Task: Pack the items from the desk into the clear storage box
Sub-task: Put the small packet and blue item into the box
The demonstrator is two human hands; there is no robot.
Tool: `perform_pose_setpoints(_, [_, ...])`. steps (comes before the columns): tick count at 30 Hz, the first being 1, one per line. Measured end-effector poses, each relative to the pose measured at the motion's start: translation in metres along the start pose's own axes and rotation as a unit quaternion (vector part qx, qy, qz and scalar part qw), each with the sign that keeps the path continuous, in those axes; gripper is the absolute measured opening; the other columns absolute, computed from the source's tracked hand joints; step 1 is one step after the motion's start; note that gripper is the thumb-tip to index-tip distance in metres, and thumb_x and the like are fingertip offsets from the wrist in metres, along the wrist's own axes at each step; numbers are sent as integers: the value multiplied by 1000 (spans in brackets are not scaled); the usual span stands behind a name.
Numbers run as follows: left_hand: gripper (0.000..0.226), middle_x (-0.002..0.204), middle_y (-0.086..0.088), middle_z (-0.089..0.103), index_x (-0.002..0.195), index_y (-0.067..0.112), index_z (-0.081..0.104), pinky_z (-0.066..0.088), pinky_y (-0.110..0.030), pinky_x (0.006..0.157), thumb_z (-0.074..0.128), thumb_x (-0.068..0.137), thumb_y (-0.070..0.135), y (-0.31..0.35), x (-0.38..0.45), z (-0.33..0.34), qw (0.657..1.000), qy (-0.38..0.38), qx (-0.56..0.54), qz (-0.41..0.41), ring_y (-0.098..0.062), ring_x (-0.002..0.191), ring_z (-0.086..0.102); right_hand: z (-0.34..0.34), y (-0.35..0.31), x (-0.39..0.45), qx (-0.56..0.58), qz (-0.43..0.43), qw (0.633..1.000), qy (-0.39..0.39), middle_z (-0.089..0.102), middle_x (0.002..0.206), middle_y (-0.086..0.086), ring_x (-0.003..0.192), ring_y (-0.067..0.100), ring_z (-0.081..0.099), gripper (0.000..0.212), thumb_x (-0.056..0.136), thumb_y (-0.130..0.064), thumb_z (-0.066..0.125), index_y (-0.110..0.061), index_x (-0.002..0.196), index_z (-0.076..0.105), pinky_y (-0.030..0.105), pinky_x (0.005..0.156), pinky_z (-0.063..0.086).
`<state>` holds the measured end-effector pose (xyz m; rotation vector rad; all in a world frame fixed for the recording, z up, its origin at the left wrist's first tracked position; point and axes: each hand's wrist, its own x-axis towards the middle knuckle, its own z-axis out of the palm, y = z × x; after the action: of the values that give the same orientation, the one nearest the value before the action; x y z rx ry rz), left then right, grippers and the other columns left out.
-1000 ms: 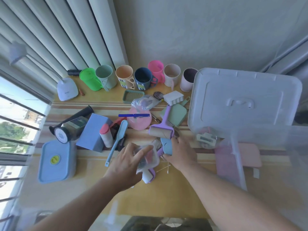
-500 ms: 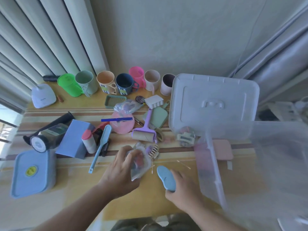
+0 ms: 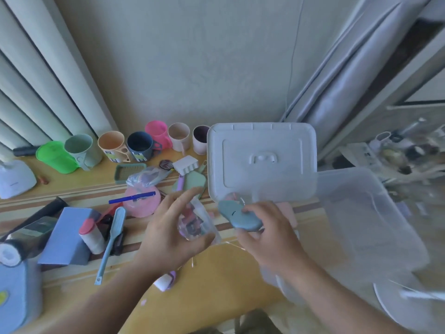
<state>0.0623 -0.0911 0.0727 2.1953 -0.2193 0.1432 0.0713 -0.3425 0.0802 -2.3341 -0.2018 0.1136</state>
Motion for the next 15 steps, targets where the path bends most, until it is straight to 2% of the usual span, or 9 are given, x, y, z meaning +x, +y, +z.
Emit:
perform_pose_setpoints(2, [69, 122, 17, 54, 124, 36, 54, 41, -12, 87, 85, 63, 44, 21, 19, 5, 1000, -3, -6, 24, -4, 111, 52, -44, 12, 5, 35, -11, 999, 3, 61, 115, -16, 108, 8, 61, 33, 84, -48, 64, -35, 115, 67, 16, 80, 50])
perform_pose_setpoints(4, [60, 120, 15, 55, 102, 32, 47, 39, -10, 81, 90, 60, 36, 38, 34, 21, 999, -8, -8, 49, -1, 110, 50, -80, 41, 7, 68, 45, 997, 2, 69, 104, -15, 100, 7, 67, 24, 93, -53, 59, -40, 111, 67, 18, 79, 52])
perform_pose_setpoints(6, [62, 119, 8, 52, 89, 28, 40, 42, -13, 79, 93, 58, 32, 49, 45, 46, 998, -23, 6, 66, 1, 111, 50, -103, 86, 8, 75, 121, 990, 23, 74, 89, -8, 80, 9, 72, 22, 102, -51, 53, -34, 107, 67, 34, 78, 58])
perform_pose_setpoints(7, [62, 118, 7, 49, 85, 27, 38, 47, -19, 76, 92, 57, 35, 55, 50, 59, 997, -31, 22, 74, -1, 107, 52, -110, 110, 8, 75, 156, 984, 33, 76, 84, -3, 73, 14, 74, 22, 105, -47, 51, -31, 107, 66, 43, 78, 60])
perform_pose_setpoints(9, [59, 115, 8, 44, 81, 27, 35, 53, -32, 65, 87, 59, 44, 67, 56, 87, 994, -50, 54, 84, -10, 94, 57, -121, 152, 10, 58, 205, 977, 24, 77, 80, 0, 68, 18, 74, 16, 106, -39, 50, -28, 106, 62, 48, 78, 60])
perform_pose_setpoints(12, [57, 116, 5, 42, 83, 27, 35, 52, -34, 56, 80, 64, 56, 81, 64, 127, 988, -87, 83, 102, -13, 83, 56, -129, 203, 16, 32, 247, 968, -33, 76, 80, -3, 68, 15, 72, 3, 103, -33, 53, -30, 104, 53, 38, 73, 56])
perform_pose_setpoints(15, [56, 121, 2, 40, 104, 26, 46, 52, -33, 54, 80, 67, 51, 93, 73, 164, 981, -122, 119, 97, -16, 81, 57, -132, 246, 31, 5, 263, 961, -87, 71, 85, -2, 76, 17, 67, 4, 99, -32, 56, -29, 98, 54, 32, 66, 48])
